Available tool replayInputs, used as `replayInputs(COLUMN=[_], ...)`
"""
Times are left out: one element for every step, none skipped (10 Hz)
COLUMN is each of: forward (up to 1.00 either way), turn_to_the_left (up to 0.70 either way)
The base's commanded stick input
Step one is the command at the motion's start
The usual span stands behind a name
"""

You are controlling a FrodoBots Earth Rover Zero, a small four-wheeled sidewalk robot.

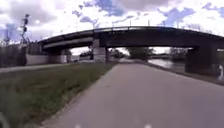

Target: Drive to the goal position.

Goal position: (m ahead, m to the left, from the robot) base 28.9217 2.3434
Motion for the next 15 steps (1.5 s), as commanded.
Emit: replayInputs(forward=[1.00,1.00,1.00,1.00,1.00,1.00,1.00,1.00,1.00,1.00,1.00,1.00,1.00,1.00,1.00], turn_to_the_left=[-0.01,-0.16,-0.27,-0.27,-0.22,0.00,0.00,0.00,0.00,0.00,0.00,0.00,0.00,0.00,0.00])
